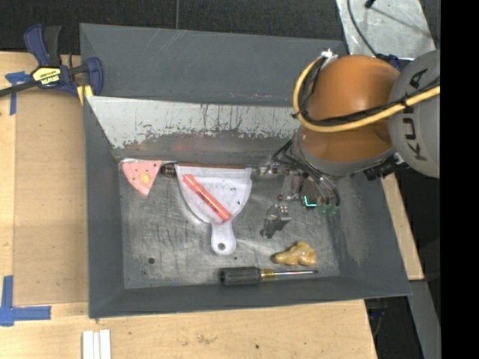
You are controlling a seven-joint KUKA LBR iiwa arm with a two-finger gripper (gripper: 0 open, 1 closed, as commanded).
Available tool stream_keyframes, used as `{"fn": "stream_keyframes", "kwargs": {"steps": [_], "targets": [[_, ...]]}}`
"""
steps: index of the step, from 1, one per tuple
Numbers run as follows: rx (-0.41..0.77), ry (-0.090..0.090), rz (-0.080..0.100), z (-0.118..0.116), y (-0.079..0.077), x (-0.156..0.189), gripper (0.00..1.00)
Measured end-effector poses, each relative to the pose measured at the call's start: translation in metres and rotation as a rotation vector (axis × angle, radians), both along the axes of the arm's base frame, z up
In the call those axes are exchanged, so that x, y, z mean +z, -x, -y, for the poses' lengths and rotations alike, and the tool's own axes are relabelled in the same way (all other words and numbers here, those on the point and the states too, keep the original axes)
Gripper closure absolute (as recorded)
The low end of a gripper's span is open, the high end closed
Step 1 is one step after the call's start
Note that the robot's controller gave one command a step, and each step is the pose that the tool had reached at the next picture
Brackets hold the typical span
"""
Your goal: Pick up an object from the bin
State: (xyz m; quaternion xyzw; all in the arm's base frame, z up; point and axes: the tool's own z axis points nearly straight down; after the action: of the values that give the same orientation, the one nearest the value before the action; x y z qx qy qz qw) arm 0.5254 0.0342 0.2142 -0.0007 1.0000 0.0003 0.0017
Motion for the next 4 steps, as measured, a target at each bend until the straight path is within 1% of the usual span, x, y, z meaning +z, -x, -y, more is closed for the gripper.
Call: {"fn": "stream_keyframes", "kwargs": {"steps": [1, 2, 3, 4], "targets": [[0.001, 0.0, 0.007, 0.004, 0.012, -0.045, 0.0], [0.154, 0.0, -0.008, 0.016, 0.02, -0.073, 0.0], [0.193, 0.001, 0.0, 0.04, 0.02, -0.08, 0.0], [0.064, 0.001, -0.001, 0.057, 0.027, -0.107, 0.0]]}}
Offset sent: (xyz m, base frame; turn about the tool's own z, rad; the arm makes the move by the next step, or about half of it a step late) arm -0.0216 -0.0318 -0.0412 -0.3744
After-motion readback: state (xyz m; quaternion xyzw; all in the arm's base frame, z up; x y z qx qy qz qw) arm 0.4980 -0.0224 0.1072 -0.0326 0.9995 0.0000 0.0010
